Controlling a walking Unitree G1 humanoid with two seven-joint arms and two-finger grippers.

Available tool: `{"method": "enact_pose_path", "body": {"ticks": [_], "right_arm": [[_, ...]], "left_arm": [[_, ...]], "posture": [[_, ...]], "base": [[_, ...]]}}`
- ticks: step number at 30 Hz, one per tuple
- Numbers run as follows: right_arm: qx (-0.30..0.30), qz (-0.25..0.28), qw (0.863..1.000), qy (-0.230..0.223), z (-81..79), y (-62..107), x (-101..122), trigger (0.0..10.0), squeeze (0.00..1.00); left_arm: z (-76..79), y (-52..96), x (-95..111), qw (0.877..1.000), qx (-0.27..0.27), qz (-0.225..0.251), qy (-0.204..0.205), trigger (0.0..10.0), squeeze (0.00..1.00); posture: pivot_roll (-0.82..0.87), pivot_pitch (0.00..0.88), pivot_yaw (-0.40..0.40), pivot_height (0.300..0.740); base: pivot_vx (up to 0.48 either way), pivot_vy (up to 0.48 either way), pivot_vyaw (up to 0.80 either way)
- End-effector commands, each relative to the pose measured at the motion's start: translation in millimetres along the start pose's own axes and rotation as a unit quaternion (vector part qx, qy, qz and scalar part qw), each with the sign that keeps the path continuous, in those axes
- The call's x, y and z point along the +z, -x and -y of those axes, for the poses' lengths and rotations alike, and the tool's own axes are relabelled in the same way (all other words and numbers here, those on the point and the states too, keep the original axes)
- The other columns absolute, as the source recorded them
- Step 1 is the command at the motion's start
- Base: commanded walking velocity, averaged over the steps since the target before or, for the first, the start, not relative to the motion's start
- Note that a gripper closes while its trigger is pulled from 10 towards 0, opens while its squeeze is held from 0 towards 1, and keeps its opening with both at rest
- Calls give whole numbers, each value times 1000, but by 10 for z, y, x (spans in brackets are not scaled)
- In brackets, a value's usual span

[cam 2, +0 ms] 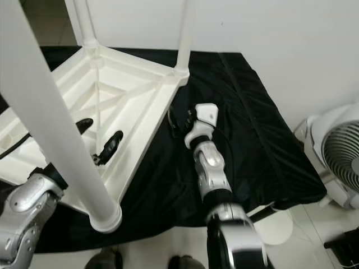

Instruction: Building children table

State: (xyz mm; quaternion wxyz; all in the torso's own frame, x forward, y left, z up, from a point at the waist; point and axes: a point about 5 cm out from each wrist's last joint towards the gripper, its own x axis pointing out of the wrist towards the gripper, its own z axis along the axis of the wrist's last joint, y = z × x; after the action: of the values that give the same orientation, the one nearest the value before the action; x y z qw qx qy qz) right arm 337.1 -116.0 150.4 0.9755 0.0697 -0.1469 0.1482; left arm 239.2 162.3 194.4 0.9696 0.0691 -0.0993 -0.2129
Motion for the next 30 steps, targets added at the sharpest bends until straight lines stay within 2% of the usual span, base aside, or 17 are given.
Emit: {"method": "enact_pose_path", "body": {"ticks": [1,3,4,8,15,19,26,30], "right_arm": [[4,13,1000,3,2,53,104,10000,0],[4,13,1000,5,1,84,116,10000,0],[4,13,1000,6,3,133,141,10000,0],[4,9,1000,9,20,239,218,10000,0],[2,-4,1000,16,46,316,280,10000,0],[11,-16,1000,24,50,378,333,10000,0],[28,-42,998,38,95,500,363,10000,0],[34,-62,996,54,184,590,344,10000,0]], "left_arm": [[-37,32,-63,1000,-17,-17,-18,10000,831],[-55,39,-73,999,-18,-21,-24,10000,831],[-75,54,-90,999,-26,-28,-35,10000,0],[-105,123,-182,994,-67,-58,-66,10000,0],[-111,197,-271,986,-115,-88,-89,10000,0],[-241,277,-289,980,-137,-101,-103,10000,0],[-393,409,-269,974,-169,-118,-97,10000,0],[-449,505,-248,968,-193,-131,-95,10000,0]], "posture": [[215,83,-84,740],[215,83,-84,740],[210,87,-84,740],[201,91,-82,740],[191,97,-76,740],[183,102,-71,740],[175,105,-64,740],[175,105,-56,740]], "base": [[0,0,0],[0,0,0],[0,0,0],[0,0,0],[0,0,0],[0,0,0],[0,0,0],[0,0,0]]}}
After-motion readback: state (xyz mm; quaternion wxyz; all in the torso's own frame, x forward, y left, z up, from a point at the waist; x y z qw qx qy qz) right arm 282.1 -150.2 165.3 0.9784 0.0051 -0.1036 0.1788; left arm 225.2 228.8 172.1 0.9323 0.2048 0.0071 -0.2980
